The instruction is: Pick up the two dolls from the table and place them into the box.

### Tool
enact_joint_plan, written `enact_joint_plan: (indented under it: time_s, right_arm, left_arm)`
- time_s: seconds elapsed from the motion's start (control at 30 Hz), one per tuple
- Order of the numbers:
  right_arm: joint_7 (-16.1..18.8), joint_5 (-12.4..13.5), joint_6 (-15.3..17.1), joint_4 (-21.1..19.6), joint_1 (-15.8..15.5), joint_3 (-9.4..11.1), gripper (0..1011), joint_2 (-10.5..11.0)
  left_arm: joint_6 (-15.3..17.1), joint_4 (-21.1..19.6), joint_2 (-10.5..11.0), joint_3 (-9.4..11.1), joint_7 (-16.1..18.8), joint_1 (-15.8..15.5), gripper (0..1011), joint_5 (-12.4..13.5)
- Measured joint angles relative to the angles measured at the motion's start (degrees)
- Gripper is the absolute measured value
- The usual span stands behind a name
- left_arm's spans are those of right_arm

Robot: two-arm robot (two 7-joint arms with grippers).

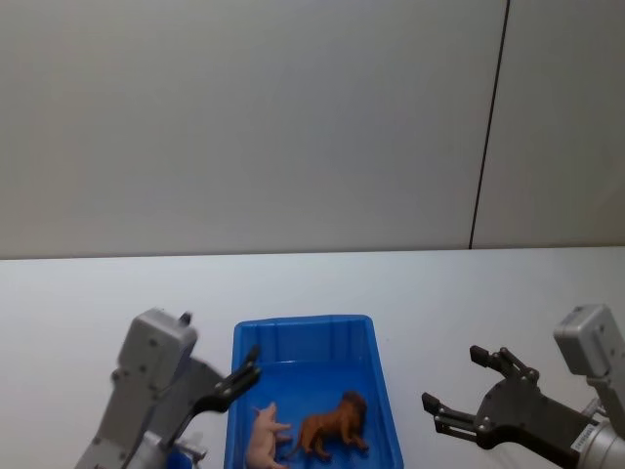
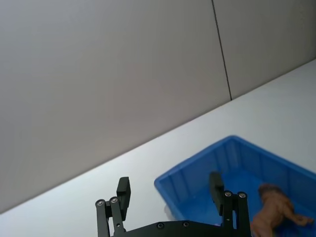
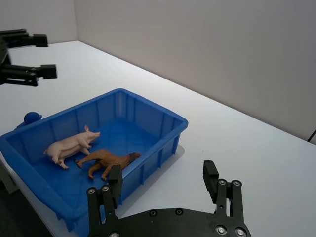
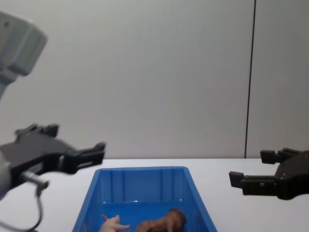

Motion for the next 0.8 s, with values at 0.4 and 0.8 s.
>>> enact_joint_plan:
  time_s: [0.4,0.8]
  right_arm:
    - [-0.08,0.15,-0.09,-0.1,-0.19,0.12,1001,0.23]
    - [-0.12,0.21,-0.14,-0.15,-0.25,0.16,1001,0.29]
  left_arm:
    - [1.11,-2.8,5.38,-1.18,3.7,7.06,1001,-5.31]
    - [-0.03,-0.82,6.45,-1.57,3.18,9.83,1001,-8.08]
